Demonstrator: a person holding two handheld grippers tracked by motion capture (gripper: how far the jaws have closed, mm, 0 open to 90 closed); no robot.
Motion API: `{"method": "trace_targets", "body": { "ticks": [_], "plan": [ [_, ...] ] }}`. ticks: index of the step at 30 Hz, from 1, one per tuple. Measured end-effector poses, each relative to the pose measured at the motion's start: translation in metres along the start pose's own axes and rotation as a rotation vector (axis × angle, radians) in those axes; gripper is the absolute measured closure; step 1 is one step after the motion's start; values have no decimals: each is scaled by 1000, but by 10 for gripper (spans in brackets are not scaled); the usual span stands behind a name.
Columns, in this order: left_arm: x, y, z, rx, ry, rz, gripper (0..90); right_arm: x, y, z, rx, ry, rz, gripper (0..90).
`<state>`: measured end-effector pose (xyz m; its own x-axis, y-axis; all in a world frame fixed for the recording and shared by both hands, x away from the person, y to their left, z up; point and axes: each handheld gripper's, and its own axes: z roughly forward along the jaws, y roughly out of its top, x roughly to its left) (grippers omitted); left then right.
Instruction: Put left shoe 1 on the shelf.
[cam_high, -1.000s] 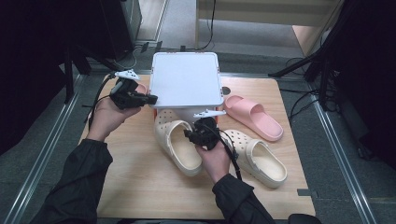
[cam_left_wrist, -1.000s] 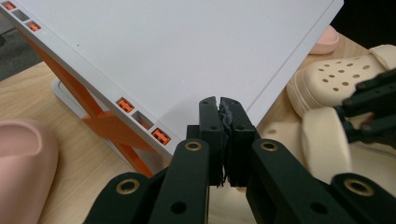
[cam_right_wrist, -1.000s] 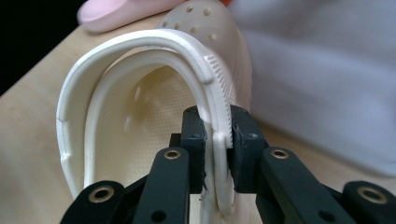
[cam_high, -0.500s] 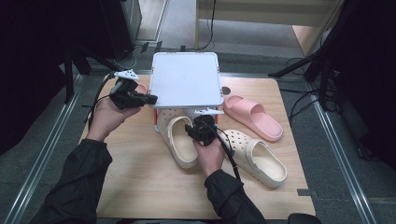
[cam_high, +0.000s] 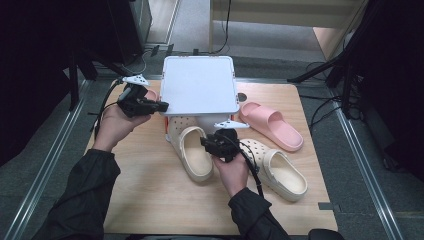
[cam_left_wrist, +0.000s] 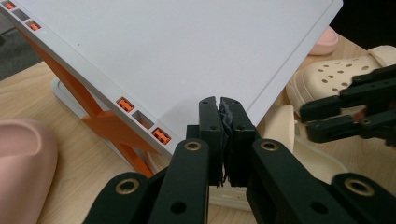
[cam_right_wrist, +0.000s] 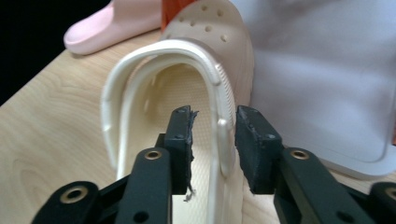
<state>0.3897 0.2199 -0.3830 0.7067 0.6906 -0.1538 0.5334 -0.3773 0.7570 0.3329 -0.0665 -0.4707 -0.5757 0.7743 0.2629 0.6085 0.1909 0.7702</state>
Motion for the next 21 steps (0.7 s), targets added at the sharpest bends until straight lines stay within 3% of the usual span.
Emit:
{"method": "trace_targets", "body": {
  "ticks": [4,8,11,15,21],
  "plan": [
    [0,0,0,-2,3,-2,876,5,-4,-15,-2,50,-46,811],
    [-1,0,1,-2,10,-5,883,13,-15,-27,29,90,-82,900],
    [-2,0,1,0,16,-3,889,18,-27,-33,54,118,-119,900],
    [-2,0,1,-2,14,-2,888,25,-43,-42,75,120,-167,900],
    [-1,0,1,-6,8,-8,888,27,-65,-50,112,140,-194,900]
  ]
}}
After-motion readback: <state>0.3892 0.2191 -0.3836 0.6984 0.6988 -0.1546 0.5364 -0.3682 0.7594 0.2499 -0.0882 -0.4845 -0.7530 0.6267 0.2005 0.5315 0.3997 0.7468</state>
